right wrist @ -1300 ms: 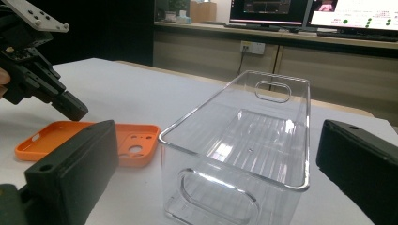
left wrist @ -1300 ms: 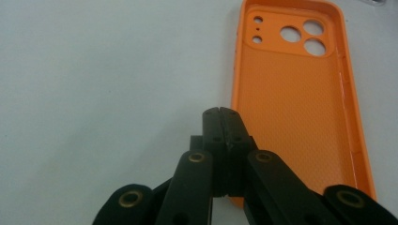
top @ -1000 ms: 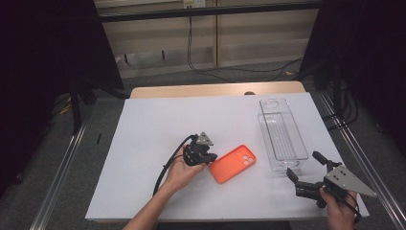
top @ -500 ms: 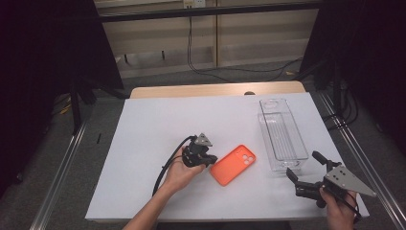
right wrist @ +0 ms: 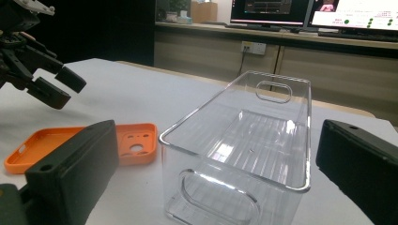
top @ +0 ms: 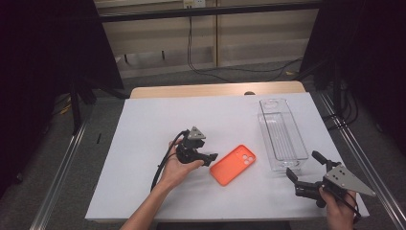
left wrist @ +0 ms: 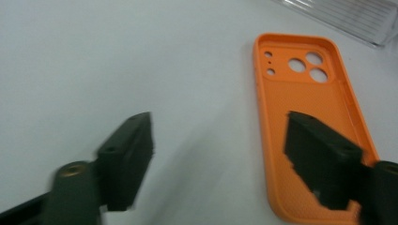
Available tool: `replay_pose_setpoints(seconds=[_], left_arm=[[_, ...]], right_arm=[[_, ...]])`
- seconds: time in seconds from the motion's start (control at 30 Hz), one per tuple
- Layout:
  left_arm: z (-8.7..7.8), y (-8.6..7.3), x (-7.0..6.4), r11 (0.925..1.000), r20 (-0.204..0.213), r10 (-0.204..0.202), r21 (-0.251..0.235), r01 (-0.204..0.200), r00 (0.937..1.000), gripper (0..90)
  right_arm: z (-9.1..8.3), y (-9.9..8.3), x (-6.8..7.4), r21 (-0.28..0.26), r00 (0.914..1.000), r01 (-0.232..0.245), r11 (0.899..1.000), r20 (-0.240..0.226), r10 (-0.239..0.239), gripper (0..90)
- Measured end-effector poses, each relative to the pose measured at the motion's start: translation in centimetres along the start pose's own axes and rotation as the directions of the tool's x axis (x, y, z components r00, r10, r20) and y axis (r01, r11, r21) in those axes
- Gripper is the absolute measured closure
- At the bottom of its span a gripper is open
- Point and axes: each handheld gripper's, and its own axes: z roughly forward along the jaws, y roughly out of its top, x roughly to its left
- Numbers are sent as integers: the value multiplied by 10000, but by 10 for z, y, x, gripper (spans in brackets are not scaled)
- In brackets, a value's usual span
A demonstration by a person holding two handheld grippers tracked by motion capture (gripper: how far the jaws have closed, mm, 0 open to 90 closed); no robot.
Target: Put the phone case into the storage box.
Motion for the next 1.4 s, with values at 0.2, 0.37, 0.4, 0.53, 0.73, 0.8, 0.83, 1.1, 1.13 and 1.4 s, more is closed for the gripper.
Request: replay_pose_setpoints(seconds=[0.2,0.37,0.4,0.53,0.73,0.8,0.83,1.1,1.13,1.4], left_arm=[[-1,2,-6,9988,-229,491,-34,-492,9985,51],[-3,4,-15,9986,-636,522,5,-522,9966,44],[-3,5,-16,9985,-610,556,41,-555,9966,45],[-3,5,-22,9976,-403,690,124,-686,9968,54],[-2,7,-32,9948,-137,848,569,-839,9963,72],[-1,8,-34,9943,291,683,796,-705,9972,72],[1,8,-35,9939,448,582,910,-621,9973,73],[10,13,-41,9857,1327,-100,1679,-125,9911,92],[10,14,-41,9856,1326,-62,1681,-163,9911,91],[20,19,-46,9710,1268,586,2230,-860,9902,42]], right_arm=[[0,0,0,-5,10000,11,10000,21,-11,0],[0,0,0,25,10000,27,10000,10,-27,0],[0,0,0,27,10000,38,10000,17,-38,0],[0,0,0,5,10000,23,10000,11,-23,0],[1,0,0,-16,10000,56,10000,1,-56,0],[1,0,0,-34,10000,57,10000,-6,-57,0],[2,0,0,-38,10000,54,10000,-21,-54,0],[2,1,0,-36,9999,92,10000,-69,-92,0],[2,1,0,-46,9999,82,10000,-85,-83,0],[1,1,-1,-23,9999,113,9999,14,-113,0]])
